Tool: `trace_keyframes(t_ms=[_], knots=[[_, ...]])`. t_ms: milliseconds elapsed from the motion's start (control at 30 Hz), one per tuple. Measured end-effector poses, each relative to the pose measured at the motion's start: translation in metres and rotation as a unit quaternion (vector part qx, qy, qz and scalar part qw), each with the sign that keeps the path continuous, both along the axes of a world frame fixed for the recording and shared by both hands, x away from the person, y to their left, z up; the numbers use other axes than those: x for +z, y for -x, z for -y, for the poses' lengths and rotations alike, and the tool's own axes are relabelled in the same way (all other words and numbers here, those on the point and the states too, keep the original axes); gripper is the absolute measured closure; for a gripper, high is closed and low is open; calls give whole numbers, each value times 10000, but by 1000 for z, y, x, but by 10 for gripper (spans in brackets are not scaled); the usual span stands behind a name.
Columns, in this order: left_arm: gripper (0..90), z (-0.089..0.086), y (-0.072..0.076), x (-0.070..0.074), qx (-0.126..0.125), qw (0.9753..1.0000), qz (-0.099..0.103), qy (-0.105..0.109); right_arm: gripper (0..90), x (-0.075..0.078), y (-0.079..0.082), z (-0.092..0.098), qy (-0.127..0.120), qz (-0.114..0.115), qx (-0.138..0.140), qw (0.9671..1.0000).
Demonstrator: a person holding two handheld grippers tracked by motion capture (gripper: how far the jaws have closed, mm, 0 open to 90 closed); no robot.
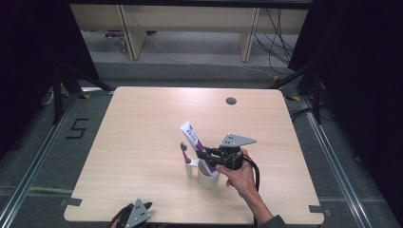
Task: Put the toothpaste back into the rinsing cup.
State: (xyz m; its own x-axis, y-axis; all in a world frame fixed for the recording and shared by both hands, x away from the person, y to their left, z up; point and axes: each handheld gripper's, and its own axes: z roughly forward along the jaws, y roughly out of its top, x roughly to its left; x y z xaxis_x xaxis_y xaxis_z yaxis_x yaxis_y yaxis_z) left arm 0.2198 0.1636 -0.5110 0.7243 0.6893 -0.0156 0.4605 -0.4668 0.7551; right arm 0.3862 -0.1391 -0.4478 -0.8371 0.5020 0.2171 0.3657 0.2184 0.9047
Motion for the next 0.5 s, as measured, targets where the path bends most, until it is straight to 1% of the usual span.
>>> trace_keyframes(t_ms=[67,100,133,167,200,233,267,300,333,367,400,433,467,500], knots=[[181,0,0,0,12,10000,11,6,760,0,0,0,14,20,-6,10000],[181,0,0,0,-4,10000,-13,-21,760,0,0,1,31,102,-13,9999],[181,0,0,0,1,10000,-7,-13,760,0,1,0,-5,12,44,10000],[181,0,0,0,0,10000,3,0,759,0,1,0,14,73,70,9999],[181,0,0,0,-2,10000,2,3,759,1,3,1,48,-42,-26,10000],[181,0,0,0,-3,10000,-2,-2,757,0,3,0,17,93,-3,10000],[181,0,0,0,-2,10000,-5,-6,756,0,2,1,70,138,5,9999],[181,1,1,0,-3,10000,-19,27,756,0,3,1,30,9,44,10000],[181,1,1,0,-3,10000,-19,27,756,0,3,1,34,14,45,10000],[181,0,0,0,-29,10000,-6,-56,756,0,3,1,34,14,45,10000],[181,0,0,0,1,10000,1,6,756,0,3,1,56,35,57,10000],[181,0,0,0,0,10000,-3,2,755,1,4,1,103,45,39,9999],[181,0,0,0,1,10000,-9,-19,754,1,4,1,165,171,44,9997],[181,0,0,0,0,10000,-18,-23,750,2,5,2,280,175,32,9994]])
